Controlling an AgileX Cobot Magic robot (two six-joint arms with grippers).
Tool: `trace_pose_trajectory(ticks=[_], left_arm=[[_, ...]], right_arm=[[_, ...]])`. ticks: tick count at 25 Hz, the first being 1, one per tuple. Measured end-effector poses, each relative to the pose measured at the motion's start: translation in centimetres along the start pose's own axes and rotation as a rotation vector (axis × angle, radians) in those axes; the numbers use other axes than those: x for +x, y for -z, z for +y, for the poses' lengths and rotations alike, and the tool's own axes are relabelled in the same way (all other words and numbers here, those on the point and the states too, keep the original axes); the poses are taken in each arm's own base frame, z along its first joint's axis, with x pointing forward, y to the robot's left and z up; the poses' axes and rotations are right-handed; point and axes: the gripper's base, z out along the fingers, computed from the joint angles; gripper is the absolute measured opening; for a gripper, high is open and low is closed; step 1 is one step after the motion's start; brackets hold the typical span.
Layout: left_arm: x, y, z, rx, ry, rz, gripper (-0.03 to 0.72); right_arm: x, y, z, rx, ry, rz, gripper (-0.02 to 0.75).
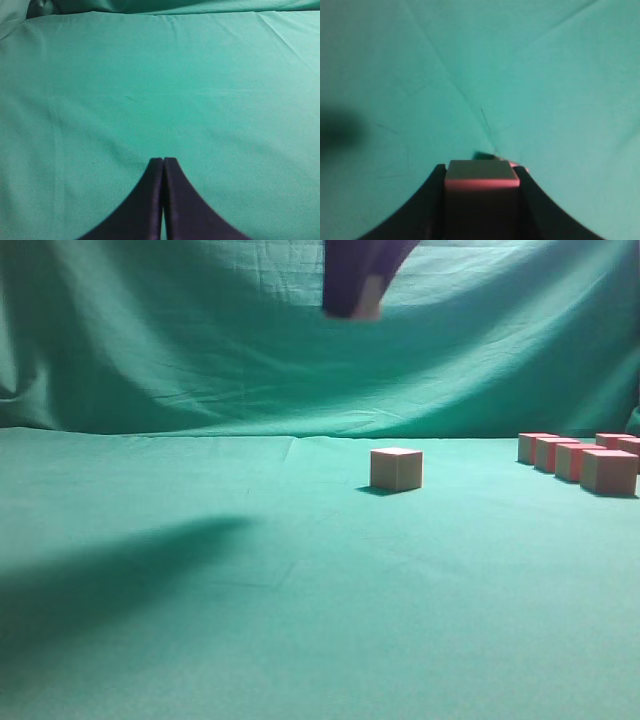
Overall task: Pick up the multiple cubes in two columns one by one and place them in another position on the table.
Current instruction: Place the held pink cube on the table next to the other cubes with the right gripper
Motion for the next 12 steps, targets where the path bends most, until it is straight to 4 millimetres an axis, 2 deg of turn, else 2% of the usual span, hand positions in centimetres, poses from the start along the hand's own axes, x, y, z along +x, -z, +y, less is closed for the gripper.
trace_pose_trajectory(ticks=[6,12], left_arm=[[0.0,0.0,0.0,0.000,0.000,0.000,0.000],[0.0,0.0,0.0,0.000,0.000,0.000,0.000]], right_arm=[[-2.2,-4.4,-0.6,-0.010,0.065,0.018,0.258],[-2.5,-6.2,-0.9,-0.017,0.193,0.030,0.258]])
